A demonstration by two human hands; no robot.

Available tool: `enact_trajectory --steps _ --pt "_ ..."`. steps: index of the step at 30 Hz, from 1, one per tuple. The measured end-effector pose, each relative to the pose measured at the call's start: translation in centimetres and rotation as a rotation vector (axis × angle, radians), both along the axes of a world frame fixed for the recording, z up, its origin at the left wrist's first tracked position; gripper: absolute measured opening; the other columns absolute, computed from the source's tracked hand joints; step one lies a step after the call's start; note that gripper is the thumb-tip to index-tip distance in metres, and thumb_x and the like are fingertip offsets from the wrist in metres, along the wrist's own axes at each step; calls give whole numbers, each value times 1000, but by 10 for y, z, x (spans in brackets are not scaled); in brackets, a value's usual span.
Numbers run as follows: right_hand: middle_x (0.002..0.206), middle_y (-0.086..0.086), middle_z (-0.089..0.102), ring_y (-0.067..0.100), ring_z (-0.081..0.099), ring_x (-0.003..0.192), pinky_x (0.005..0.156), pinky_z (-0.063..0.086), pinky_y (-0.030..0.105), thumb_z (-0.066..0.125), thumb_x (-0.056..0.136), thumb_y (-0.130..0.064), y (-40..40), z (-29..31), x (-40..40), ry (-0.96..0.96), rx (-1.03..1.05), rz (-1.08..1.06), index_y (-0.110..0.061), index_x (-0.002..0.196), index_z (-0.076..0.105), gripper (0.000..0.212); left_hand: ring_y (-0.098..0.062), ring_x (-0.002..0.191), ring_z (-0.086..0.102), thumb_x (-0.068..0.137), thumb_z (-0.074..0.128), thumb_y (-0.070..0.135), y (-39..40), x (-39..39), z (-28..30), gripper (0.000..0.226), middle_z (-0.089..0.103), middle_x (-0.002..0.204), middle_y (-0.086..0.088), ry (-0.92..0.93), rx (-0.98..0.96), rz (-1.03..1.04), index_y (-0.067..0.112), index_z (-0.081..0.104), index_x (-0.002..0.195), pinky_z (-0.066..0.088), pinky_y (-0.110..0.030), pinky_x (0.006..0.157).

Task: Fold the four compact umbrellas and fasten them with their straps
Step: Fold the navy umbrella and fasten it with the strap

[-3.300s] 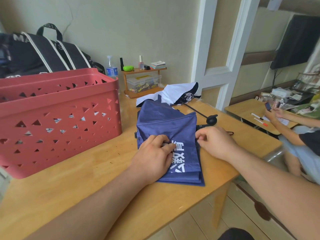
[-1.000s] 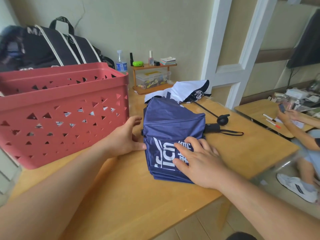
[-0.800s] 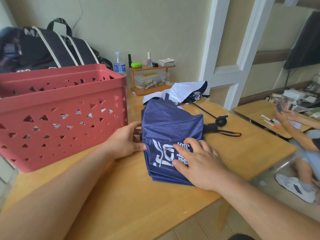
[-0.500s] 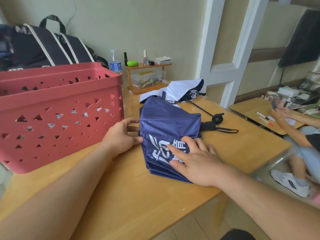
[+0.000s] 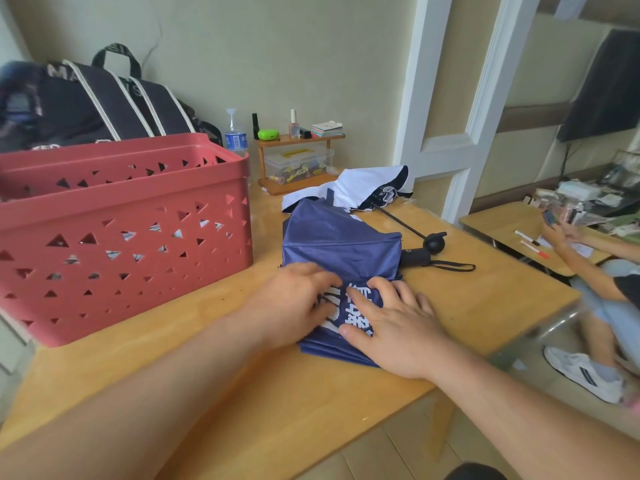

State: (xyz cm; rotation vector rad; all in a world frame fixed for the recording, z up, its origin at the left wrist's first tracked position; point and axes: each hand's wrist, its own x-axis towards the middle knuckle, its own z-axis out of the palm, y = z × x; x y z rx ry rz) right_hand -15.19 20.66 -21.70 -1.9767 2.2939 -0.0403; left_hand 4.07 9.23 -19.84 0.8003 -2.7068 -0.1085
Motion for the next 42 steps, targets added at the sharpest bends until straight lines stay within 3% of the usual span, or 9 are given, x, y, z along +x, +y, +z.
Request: enact_trajectory --steps 5,15,18,20,22,26,30,33,42 --pt "166 -18 -3 11 -6 156 122 9 62 9 82 -94 2 4 -6 -20 61 -26 -37 164 -1 100 -12 142 33 79 9 90 9 39 -15 90 32 153 21 -291 58 161 48 33 154 36 -43 113" --pt "167 -18 -29 12 -28 155 123 -8 64 6 85 -91 8 7 -16 -36 208 24 -54 155 -21 84 -12 158 -15 93 10 84 21 46 11 60 -19 169 25 -575 350 164 73 -13 148 3 -49 128" --pt "167 -18 -28 13 -27 155 124 -9 63 5 86 -90 10 4 -14 -28 160 19 -54 156 -19 83 -13 158 16 79 2 95 16 47 26 74 13 170 25 -573 339 192 74 17 148 26 -50 123" --pt "167 -18 -28 13 -27 155 124 -9 63 5 86 -90 10 3 -13 -22 155 19 -53 156 -20 83 -20 130 51 93 16 85 17 29 34 63 62 134 16 -509 159 323 54 62 123 39 -44 106" --pt "167 -18 -28 14 -27 155 124 -9 63 6 86 -90 11 3 -14 -25 159 21 -52 157 -19 84 -23 109 54 101 34 70 18 -4 35 51 66 104 8 -416 -165 390 36 71 103 40 -41 95" --pt "168 -17 -27 15 -27 155 124 -9 63 9 87 -90 11 4 -14 -27 153 11 -47 160 -16 88 -29 118 57 104 47 39 11 -40 7 35 64 127 2 -167 -197 147 31 65 134 48 -42 95" --pt "167 -16 -31 15 -29 155 123 -10 63 8 85 -92 11 3 -14 -27 147 -8 -38 163 -14 97 -21 160 10 106 12 56 10 -20 -19 60 17 169 18 -296 -61 115 39 25 163 15 -46 126" --pt "167 -15 -31 16 -29 155 122 -12 64 10 86 -91 12 8 -13 -33 195 -5 -37 163 -14 97 -17 154 -31 108 6 58 12 -13 -18 62 -23 166 26 -463 75 172 40 -10 164 -15 -52 126" --pt "165 -21 -31 17 -25 156 125 -4 62 13 96 -79 -10 14 -18 -65 48 29 -36 164 -9 83 -17 152 -35 107 7 59 13 -14 -19 61 -24 166 27 -414 110 160 41 -12 163 -19 -51 125"
